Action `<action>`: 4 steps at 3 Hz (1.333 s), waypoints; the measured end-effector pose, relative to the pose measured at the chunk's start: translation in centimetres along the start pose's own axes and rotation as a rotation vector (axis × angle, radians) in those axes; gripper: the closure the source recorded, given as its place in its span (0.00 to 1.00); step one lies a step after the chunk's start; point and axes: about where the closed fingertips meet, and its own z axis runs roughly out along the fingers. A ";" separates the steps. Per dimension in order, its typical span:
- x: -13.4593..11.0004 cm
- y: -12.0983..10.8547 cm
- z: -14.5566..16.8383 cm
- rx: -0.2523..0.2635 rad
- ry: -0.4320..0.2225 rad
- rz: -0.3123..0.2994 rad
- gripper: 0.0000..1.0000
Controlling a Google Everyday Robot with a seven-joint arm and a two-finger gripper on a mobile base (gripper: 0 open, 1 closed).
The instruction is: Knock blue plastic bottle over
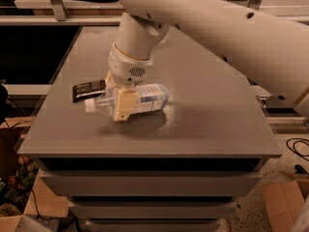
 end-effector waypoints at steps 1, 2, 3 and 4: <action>0.2 -0.1 0.1 -0.002 -0.011 0.011 0.13; 0.3 -0.1 0.1 -0.001 -0.026 0.018 0.00; 2.3 -0.6 -0.5 0.015 -0.054 0.023 0.00; 3.0 -0.7 -1.0 0.022 -0.049 0.020 0.00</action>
Offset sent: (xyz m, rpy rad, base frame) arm 0.0049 -0.0055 -0.0026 0.0367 0.0329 -0.0276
